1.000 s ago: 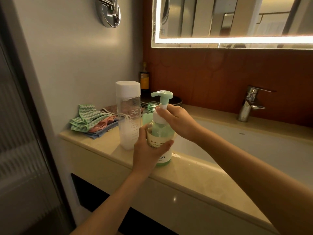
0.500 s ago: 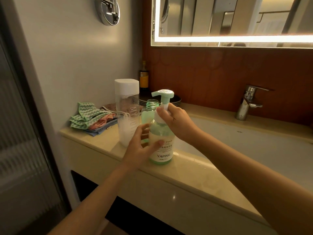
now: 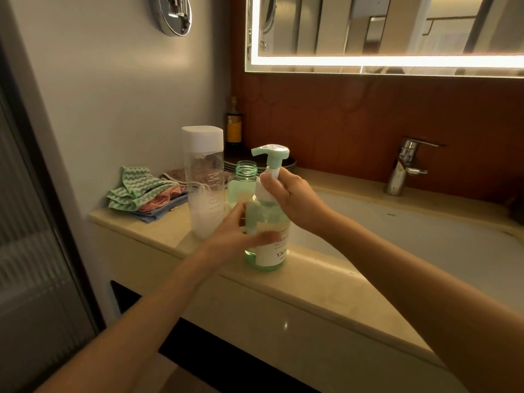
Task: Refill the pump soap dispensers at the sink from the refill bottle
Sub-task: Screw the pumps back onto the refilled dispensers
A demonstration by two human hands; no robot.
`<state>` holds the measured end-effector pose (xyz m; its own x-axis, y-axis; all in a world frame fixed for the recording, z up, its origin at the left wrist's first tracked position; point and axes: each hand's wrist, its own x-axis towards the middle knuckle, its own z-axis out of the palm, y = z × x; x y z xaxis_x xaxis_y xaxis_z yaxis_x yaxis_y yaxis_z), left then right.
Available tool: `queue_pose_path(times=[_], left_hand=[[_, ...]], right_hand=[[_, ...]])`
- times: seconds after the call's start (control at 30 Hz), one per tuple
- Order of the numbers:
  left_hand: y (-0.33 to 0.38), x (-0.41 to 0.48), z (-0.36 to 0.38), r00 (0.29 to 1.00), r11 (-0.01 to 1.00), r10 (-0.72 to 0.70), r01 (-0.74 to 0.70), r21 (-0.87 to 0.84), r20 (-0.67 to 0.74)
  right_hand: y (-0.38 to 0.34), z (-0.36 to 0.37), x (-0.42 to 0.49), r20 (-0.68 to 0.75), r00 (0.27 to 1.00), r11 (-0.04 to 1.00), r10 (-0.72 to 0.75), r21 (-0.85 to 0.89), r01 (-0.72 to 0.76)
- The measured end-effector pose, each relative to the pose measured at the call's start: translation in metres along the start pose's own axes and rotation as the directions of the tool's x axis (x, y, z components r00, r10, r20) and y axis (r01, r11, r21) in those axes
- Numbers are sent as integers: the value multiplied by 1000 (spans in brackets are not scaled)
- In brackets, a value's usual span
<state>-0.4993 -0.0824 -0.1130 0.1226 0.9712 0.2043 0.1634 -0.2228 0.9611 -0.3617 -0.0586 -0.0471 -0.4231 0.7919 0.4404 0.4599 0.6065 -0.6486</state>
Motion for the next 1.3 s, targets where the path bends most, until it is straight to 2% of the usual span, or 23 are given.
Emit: queue_pose_path(times=[0.07, 0.13, 0.2, 0.27, 0.3, 0.33, 0.4, 0.47, 0.53, 0.57, 0.63, 0.7, 0.73, 0.77, 0.83, 0.87, 0.93, 0.97, 1.03, 1.13, 1.2, 1.23, 1.3], left_hand=[[3, 3, -16, 980, 987, -27, 58, -152, 200], [3, 2, -18, 980, 992, -31, 54, -115, 197], [3, -1, -5, 999, 994, 31, -32, 107, 10], [-1, -5, 14, 953, 915, 150, -33, 403, -264], [-2, -6, 19, 921, 886, 194, -17, 463, -338], [-2, -5, 20, 925, 898, 173, -8, 440, -337], [0, 0, 9, 993, 979, 5, 19, 205, -115], [4, 3, -7, 986, 995, -73, 82, -54, 153], [4, 4, -15, 971, 985, -78, 110, -130, 228], [4, 3, -14, 977, 992, -69, 89, -91, 201], [3, 2, -2, 1000, 991, 2, -5, 137, 19], [-2, 1, 15, 965, 917, 122, -20, 398, -231], [-2, 0, 20, 950, 903, 139, -6, 429, -280], [-1, 0, 20, 965, 930, 87, 11, 367, -248], [5, 4, 9, 996, 994, -90, 89, 66, 12], [8, 4, 1, 981, 988, -133, 142, -60, 138], [11, 5, -14, 956, 965, -122, 176, -194, 265], [11, 5, -17, 956, 970, -103, 158, -184, 274], [10, 5, -13, 980, 994, -57, 73, -81, 192], [4, 5, 8, 991, 981, 66, -43, 189, -118], [2, 6, 14, 971, 977, 83, -35, 211, -224], [1, 7, 11, 984, 989, 36, -10, 146, -176], [2, 9, 2, 998, 999, -47, 47, 22, 35]], right_hand=[[1, 0, 1, 21, 1000, 1000, 4, 5, -4], [2, -1, 2, 29, 1000, 1000, 11, 5, -11], [4, -2, 3, 18, 1000, 1000, 20, 9, -20], [6, -2, 3, 10, 1000, 999, 22, 27, -22], [7, -2, 3, 13, 1000, 999, 21, 42, -21], [7, -2, 2, 20, 1000, 998, 21, 55, -22], [7, -3, 2, 34, 999, 997, 22, 76, -24], [8, -3, 1, 46, 999, 996, 18, 90, -22], [8, -4, 2, 52, 999, 995, 16, 97, -21], [8, -4, 1, 53, 999, 995, 14, 100, -19], [8, -4, 1, 42, 999, 995, 10, 103, -14], [9, -5, 1, 41, 999, 994, 14, 111, -19], [9, -6, 1, 45, 999, 993, 14, 119, -19], [9, -6, 1, 47, 999, 992, 12, 123, -18], [9, -6, 2, 51, 999, 992, 6, 127, -13], [9, -6, 1, 55, 998, 991, 6, 131, -13], [9, -6, 1, 67, 998, 990, 9, 139, -19], [9, -7, 1, 67, 998, 990, 14, 137, -23], [9, -7, 1, 47, 998, 996, 31, 83, -35], [9, -6, 2, 4, 999, 994, 52, -100, -51], [7, -6, 2, 11, 999, 993, 53, -103, -51], [6, -6, 2, 17, 999, 995, 51, -86, -49], [6, -7, 1, 24, 999, 997, 43, -70, -41]])
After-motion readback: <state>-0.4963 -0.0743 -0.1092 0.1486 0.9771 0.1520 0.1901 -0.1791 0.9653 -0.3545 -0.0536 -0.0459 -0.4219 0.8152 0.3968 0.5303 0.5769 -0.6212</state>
